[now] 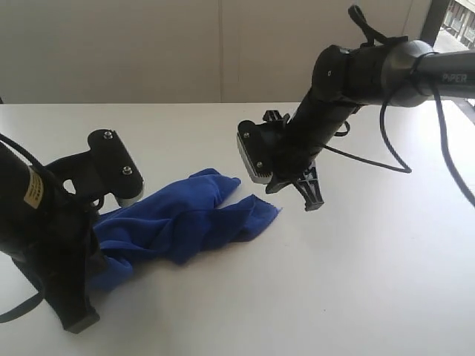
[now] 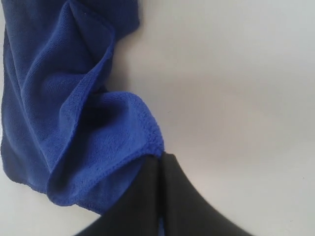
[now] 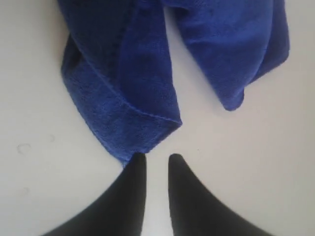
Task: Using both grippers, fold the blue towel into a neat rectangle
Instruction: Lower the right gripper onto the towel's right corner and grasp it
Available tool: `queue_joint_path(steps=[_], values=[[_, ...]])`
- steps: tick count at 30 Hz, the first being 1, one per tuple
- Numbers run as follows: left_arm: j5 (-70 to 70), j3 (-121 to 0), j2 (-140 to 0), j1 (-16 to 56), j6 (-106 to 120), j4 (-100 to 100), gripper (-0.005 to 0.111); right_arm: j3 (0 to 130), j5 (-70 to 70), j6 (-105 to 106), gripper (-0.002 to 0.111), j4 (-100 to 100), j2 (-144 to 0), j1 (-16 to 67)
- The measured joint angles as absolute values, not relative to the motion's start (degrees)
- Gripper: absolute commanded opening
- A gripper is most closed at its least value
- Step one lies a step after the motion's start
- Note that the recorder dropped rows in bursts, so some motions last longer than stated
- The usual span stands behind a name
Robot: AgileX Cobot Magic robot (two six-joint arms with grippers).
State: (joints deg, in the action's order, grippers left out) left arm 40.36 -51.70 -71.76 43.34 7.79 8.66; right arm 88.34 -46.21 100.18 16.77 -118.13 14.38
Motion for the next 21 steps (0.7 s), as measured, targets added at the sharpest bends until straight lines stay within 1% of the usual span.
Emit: queue_joint_path(steps=[4, 5, 7, 16, 18, 20, 21], values=[[40.26, -51.70, -71.76, 43.34, 7.79, 8.54, 0.000, 88.34, -45.91, 107.15, 0.041, 16.77, -119.89, 15.00], [40.26, -51.70, -71.76, 43.34, 7.79, 8.54, 0.000, 88.34, -45.91, 108.41, 0.043, 16.89, -120.27, 15.38], [40.26, -51.70, -71.76, 43.34, 7.79, 8.32, 0.000, 88.34, -45.31, 109.97, 0.044, 17.02, -120.95, 15.78], [40.26, -51.70, -71.76, 43.34, 7.79, 8.33, 0.000, 88.34, -38.61, 111.09, 0.043, 17.60, -123.61, 18.38], [40.26, -51.70, -71.76, 43.34, 7.79, 8.33, 0.000, 88.34, -38.26, 111.09, 0.040, 17.72, -124.45, 18.74], [40.26, -51.70, -71.76, 43.34, 7.79, 8.33, 0.000, 88.34, -38.01, 111.09, 0.034, 17.72, -124.70, 18.87], [40.26, -51.70, -71.76, 43.34, 7.79, 8.33, 0.000, 88.34, -37.98, 111.09, 0.025, 17.72, -124.70, 18.87]])
